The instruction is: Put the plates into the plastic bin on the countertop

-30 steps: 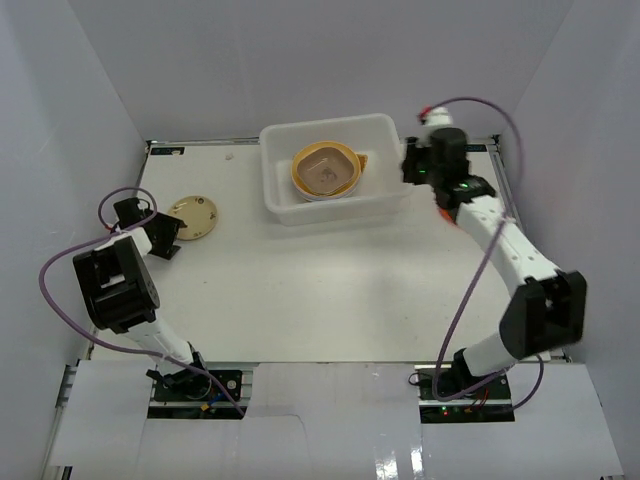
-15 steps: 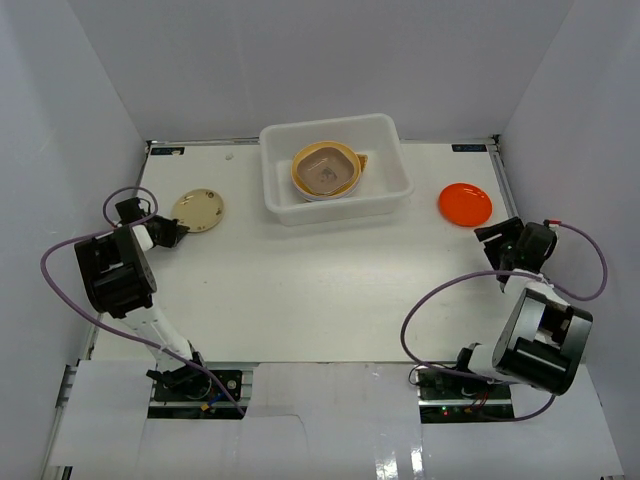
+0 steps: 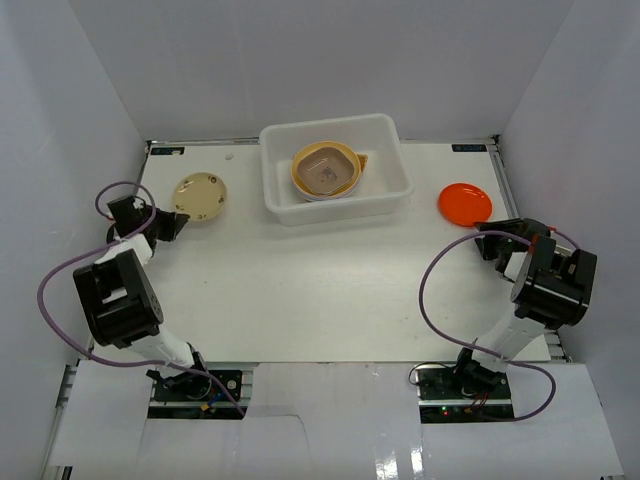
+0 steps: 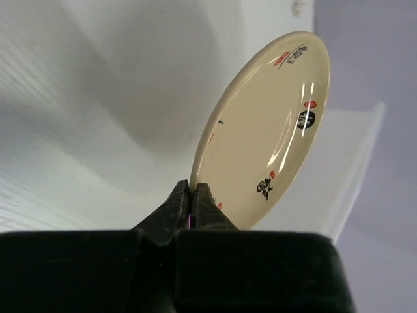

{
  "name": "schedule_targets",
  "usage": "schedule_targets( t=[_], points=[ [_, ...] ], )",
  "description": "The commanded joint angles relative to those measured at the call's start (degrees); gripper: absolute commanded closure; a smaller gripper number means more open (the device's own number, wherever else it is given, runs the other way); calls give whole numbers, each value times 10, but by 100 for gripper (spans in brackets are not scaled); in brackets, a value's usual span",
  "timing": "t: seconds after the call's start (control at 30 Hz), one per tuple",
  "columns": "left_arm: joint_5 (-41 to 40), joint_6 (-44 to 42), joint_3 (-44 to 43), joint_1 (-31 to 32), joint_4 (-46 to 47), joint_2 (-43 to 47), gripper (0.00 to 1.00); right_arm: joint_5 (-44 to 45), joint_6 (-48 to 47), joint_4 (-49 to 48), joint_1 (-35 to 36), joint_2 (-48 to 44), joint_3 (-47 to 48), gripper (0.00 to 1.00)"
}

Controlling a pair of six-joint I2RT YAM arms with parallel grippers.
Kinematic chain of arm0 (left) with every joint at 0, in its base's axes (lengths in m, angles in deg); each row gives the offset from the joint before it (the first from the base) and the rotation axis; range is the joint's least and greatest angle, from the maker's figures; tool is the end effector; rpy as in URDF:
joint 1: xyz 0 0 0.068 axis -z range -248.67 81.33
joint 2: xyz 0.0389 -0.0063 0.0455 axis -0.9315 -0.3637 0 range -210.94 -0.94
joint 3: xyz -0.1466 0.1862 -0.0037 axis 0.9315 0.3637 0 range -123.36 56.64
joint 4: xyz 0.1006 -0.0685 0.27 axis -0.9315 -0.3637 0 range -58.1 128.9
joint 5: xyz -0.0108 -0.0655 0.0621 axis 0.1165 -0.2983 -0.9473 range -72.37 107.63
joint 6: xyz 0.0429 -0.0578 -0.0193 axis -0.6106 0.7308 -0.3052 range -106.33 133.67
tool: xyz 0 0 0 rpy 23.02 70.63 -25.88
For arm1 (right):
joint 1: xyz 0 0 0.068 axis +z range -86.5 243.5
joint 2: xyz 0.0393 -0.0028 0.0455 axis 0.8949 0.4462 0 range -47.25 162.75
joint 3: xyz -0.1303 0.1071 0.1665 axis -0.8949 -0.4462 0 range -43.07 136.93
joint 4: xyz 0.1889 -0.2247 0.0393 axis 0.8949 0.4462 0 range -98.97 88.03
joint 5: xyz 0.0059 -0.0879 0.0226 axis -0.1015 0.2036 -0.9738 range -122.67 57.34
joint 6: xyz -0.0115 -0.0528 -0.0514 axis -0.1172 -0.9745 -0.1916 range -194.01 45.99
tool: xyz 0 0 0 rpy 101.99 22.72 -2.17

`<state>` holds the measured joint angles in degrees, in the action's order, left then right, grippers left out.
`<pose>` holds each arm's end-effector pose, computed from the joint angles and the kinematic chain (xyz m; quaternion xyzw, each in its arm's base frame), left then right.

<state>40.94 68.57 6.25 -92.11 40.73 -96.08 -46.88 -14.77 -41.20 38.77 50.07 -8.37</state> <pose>0.3575 0.1280 0.0942 -0.5046 0.7471 -0.2843 0.3263 0.3225 -0.1317 0.0477 0.5303 0.6812 0.2488 0.4391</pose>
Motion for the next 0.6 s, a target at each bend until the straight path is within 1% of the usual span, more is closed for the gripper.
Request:
schedule_targets(
  t=[0.0,0.07,0.17,0.2,0.23,0.3,0.33,0.4,0.43,0.5,0.57],
  points=[
    [37,15,11,5,35,83,100,4,44,-48,-1,38,35,43],
    [45,21,17,5,36,100,100,4,50,-62,0,61,47,44],
    [69,35,24,10,41,132,100,13,51,-50,7,95,71,46],
    [76,37,18,14,42,139,100,21,51,-46,12,105,87,48],
    [83,38,11,25,40,154,100,24,57,-43,14,123,93,53],
    [89,33,-7,44,32,166,100,35,61,-52,17,136,99,56],
    [86,28,-33,72,15,173,100,38,61,-54,18,149,106,62],
    [62,1,-68,105,-11,177,100,36,65,-63,18,162,114,73],
    [54,-4,-99,135,-35,175,100,33,66,-71,19,168,116,81],
    [41,-9,-125,160,-42,161,100,22,68,-98,18,177,116,91],
    [31,-13,-167,192,-55,144,100,13,70,-121,17,176,106,92]
  ],
)
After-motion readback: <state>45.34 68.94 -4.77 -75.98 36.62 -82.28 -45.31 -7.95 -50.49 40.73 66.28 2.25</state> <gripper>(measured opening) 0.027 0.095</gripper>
